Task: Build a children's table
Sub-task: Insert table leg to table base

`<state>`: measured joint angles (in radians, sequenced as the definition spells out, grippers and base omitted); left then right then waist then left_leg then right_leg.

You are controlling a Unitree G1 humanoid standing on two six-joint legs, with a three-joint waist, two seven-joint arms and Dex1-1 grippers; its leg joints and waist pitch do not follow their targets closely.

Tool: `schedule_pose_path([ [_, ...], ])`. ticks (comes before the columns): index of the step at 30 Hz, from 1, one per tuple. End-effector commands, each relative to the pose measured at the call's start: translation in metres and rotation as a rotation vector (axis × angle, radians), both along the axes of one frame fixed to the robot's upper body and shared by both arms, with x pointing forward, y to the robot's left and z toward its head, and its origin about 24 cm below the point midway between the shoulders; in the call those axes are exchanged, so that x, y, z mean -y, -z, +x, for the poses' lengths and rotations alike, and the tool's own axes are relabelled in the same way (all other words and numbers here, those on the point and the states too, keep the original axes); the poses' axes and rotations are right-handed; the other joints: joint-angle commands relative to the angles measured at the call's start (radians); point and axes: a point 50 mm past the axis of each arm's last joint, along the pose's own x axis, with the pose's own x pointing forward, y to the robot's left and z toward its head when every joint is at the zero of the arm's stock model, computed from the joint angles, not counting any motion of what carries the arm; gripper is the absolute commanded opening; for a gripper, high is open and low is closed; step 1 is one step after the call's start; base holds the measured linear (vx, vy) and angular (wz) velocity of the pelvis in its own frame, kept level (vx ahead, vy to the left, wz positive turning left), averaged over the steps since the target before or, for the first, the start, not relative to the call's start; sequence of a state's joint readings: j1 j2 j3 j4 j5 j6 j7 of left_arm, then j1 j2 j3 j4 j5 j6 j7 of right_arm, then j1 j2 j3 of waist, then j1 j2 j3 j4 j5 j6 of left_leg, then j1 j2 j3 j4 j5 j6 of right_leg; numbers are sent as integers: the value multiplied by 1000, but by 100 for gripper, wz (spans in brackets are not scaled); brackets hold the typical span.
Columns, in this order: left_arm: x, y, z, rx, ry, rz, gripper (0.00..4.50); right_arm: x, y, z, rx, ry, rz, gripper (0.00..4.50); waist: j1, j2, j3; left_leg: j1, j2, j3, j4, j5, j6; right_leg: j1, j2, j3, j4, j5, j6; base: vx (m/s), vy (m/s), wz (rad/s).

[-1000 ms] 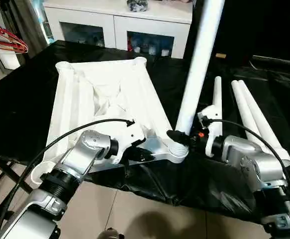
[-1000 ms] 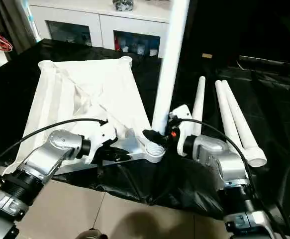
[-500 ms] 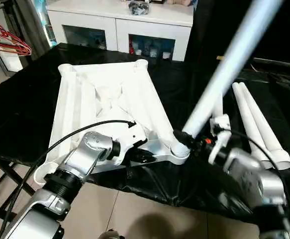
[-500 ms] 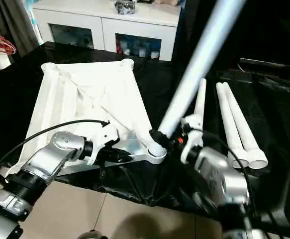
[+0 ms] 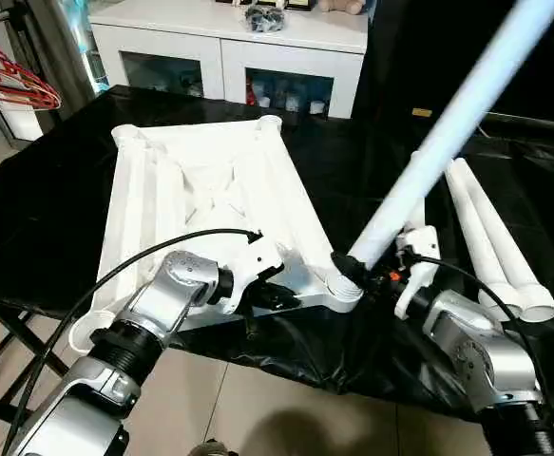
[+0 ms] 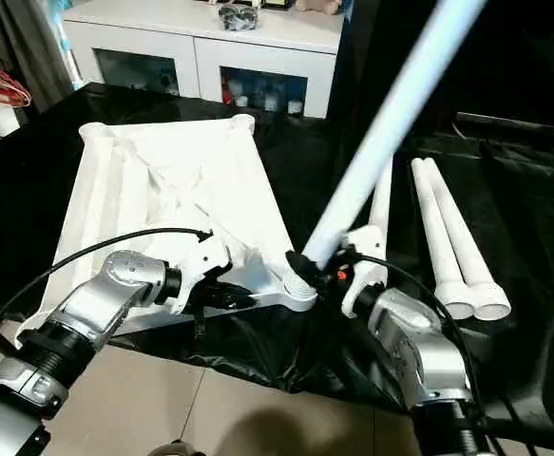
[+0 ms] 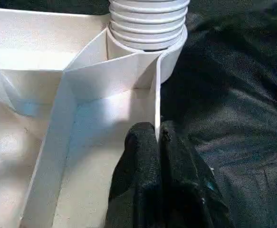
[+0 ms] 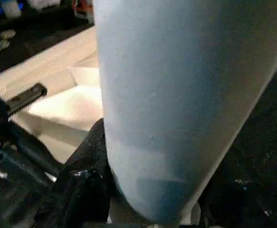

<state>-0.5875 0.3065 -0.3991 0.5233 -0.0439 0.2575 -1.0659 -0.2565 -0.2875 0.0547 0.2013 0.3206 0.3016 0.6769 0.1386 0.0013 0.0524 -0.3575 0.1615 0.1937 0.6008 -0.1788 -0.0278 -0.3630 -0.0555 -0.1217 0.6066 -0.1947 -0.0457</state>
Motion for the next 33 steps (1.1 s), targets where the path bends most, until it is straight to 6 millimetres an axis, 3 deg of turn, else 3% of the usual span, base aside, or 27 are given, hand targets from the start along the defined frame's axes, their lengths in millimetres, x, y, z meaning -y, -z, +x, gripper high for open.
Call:
schedule_pose_path([
  [1, 3, -16, 7, 65, 4, -54, 0, 0, 25, -10, -122, -60, -127, 191, -10, -11, -51, 22, 83, -50, -75, -283, 13, 19, -138, 75, -132, -560, -14, 0, 0, 0],
  [3, 2, -16, 7, 65, 7, -51, 0, -2, 26, -11, -130, -115, -164, 191, -11, -10, -49, 20, 83, -50, -75, -283, 14, 19, -137, 73, -133, -564, -10, 0, 0, 0],
  [4, 2, -16, 6, 65, 7, -50, 0, -3, 27, -11, -132, -130, -173, 191, -11, -22, -50, 21, 81, -48, -74, -277, 18, 17, -137, 74, -133, -570, -6, 0, 0, 0],
  [6, 1, -15, 6, 66, 9, -47, 0, -5, 28, -11, -140, -168, -197, 191, -9, -18, -50, 22, 82, -48, -74, -274, 18, 16, -139, 75, -134, -573, -6, 0, 0, 0],
  [7, 1, -15, 6, 66, 11, -46, 0, -5, 28, -10, -147, -185, -204, 191, -12, -27, -49, 20, 83, -48, -76, -278, 19, 18, -137, 73, -134, -575, -3, 0, 0, 0],
  [8, 1, -15, 6, 66, 11, -46, 0, -5, 28, -10, -147, -185, -204, 191, -10, -22, -49, 22, 84, -49, -76, -282, 18, 16, -139, 74, -134, -576, -3, 0, 0, 0],
  [10, 0, -15, 5, 67, 17, -42, 0, -6, 28, -9, -154, -222, -218, 191, -13, -29, -49, 21, 84, -50, -77, -288, 17, 17, -139, 73, -134, -580, -3, 0, 0, 0],
  [19, -1, -20, 0, 77, 104, -33, 0, -2, 27, -7, -172, -292, -195, 191, -13, -32, -50, 23, 88, -52, -80, -304, 12, 15, -141, 75, -133, -569, -14, 0, 0, 0],
  [26, -7, -30, -2, 78, 217, 23, 0, 2, 27, -8, -163, -370, -210, 191, -9, -28, -55, 22, 102, -53, -88, -286, 0, 20, -141, 84, -106, -395, -88, 0, 0, 0],
  [33, -16, -36, 4, 88, 231, 62, 0, 3, 26, -9, -151, -436, -236, 191, -4, -28, -55, 21, 102, -49, -87, -266, 1, 24, -143, 87, -100, -350, -115, 0, 0, 0],
])
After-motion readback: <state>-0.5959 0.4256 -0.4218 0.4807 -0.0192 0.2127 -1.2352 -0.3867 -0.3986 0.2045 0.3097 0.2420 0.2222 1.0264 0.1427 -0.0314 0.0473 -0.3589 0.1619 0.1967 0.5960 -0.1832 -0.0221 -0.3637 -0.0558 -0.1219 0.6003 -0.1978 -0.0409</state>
